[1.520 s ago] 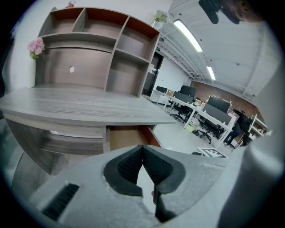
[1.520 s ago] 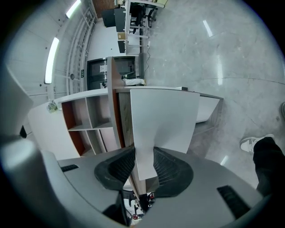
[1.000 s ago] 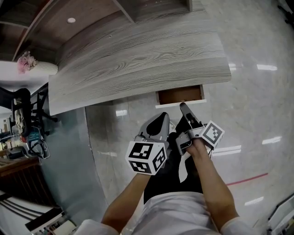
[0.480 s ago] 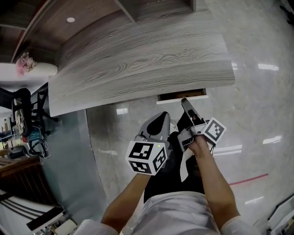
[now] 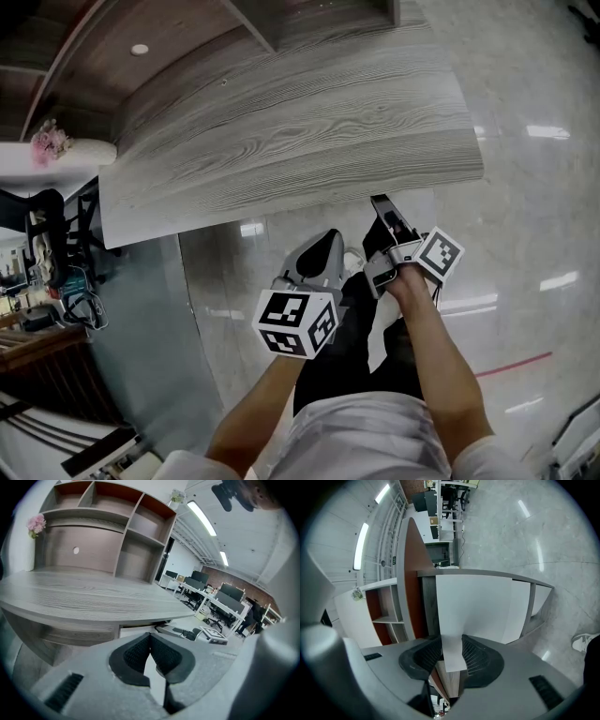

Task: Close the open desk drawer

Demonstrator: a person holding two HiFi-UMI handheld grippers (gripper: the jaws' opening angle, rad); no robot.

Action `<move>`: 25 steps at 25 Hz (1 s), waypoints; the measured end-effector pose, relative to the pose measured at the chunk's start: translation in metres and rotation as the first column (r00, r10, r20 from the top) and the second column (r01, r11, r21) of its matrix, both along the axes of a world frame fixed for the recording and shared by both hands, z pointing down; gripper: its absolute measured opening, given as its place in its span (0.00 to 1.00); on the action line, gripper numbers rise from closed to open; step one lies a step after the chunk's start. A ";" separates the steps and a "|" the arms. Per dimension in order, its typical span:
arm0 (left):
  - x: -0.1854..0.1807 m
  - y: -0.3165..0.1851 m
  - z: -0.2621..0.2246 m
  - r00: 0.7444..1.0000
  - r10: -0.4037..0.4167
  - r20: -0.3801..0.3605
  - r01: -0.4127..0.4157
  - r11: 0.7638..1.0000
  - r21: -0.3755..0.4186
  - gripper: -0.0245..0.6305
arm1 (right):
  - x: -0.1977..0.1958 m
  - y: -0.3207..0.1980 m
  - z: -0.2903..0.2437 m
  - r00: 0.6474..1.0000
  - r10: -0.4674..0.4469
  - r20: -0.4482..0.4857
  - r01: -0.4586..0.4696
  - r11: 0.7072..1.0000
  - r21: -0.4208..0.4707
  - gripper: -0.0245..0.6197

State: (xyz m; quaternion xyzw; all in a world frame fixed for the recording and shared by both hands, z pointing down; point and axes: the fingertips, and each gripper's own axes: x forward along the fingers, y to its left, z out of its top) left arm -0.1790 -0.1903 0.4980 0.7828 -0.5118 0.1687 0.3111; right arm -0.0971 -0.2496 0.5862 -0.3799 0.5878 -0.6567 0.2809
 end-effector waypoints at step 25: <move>-0.003 -0.014 -0.009 1.000 -0.017 0.014 0.016 1.000 0.017 0.04 | 0.003 -0.016 -0.009 0.995 -0.068 -0.080 0.072 0.996 0.054 0.17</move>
